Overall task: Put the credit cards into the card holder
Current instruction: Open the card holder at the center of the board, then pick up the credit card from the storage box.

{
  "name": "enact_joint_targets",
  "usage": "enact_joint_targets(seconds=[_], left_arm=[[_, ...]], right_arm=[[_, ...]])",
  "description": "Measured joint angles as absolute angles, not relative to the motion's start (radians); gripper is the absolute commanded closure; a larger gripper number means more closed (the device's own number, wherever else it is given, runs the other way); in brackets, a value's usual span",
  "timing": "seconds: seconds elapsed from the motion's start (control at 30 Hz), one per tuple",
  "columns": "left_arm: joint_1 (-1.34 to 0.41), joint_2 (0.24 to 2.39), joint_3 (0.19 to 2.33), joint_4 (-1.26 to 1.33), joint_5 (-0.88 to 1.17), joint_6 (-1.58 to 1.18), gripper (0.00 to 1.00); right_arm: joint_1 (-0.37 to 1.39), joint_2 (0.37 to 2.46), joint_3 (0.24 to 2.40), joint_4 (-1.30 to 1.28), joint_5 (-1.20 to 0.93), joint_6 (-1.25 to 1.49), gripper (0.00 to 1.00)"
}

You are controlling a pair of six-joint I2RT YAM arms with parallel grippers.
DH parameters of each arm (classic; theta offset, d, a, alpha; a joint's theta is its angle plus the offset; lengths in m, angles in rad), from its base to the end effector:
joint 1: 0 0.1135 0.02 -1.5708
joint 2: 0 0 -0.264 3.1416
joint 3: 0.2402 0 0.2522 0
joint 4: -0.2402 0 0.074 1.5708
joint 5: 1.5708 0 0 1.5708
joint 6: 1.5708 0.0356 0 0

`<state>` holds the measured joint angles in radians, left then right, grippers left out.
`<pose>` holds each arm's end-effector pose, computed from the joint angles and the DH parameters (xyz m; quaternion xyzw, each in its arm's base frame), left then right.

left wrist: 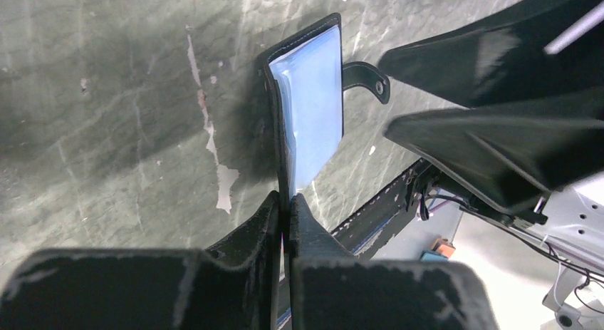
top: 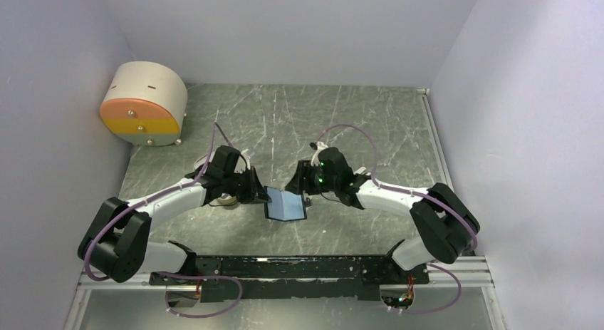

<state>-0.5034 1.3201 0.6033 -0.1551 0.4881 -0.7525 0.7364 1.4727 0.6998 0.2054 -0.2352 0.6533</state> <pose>0.2078 -0.1335 0.1728 -0.0312 0.9149 -0.3789 0.1355 0.2189 0.2096 0.1898 -0.0925 0.8676 0.3848 0.3010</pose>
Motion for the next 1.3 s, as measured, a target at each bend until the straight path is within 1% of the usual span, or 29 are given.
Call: enact_joint_targets(seconds=[0.13, 0.27, 0.4, 0.57, 0.8, 1.03, 1.17, 1.3], left_arm=[[-0.503, 1.331, 0.601, -0.115, 0.511, -0.753, 0.91], [-0.504, 1.361, 0.601, -0.089, 0.525, -0.760, 0.91], [-0.504, 1.353, 0.601, -0.113, 0.508, -0.781, 0.91], [-0.505, 1.295, 0.601, -0.219, 0.452, -0.826, 0.91], [-0.505, 1.119, 0.541, -0.361, 0.382, -0.906, 0.91], [-0.506, 0.978, 0.511, -0.494, 0.325, -0.973, 0.91], [-0.506, 0.903, 0.506, -0.580, 0.292, -1.006, 0.91], [-0.506, 0.860, 0.507, -0.643, 0.266, -1.021, 0.91]], right_arm=[[0.703, 1.453, 0.606, 0.198, -0.257, 0.654, 0.44], [0.693, 1.439, 0.595, 0.195, -0.266, 0.653, 0.44], [0.693, 1.435, 0.643, 0.194, -0.256, 0.633, 0.44], [0.691, 1.465, 0.788, 0.225, -0.228, 0.554, 0.43], [0.688, 1.632, 0.958, 0.348, -0.286, 0.395, 0.41], [0.691, 1.841, 1.067, 0.464, -0.484, 0.185, 0.41], [0.710, 1.916, 1.108, 0.544, -0.599, 0.007, 0.37], [0.752, 1.985, 1.177, 0.586, -0.661, -0.180, 0.32]])
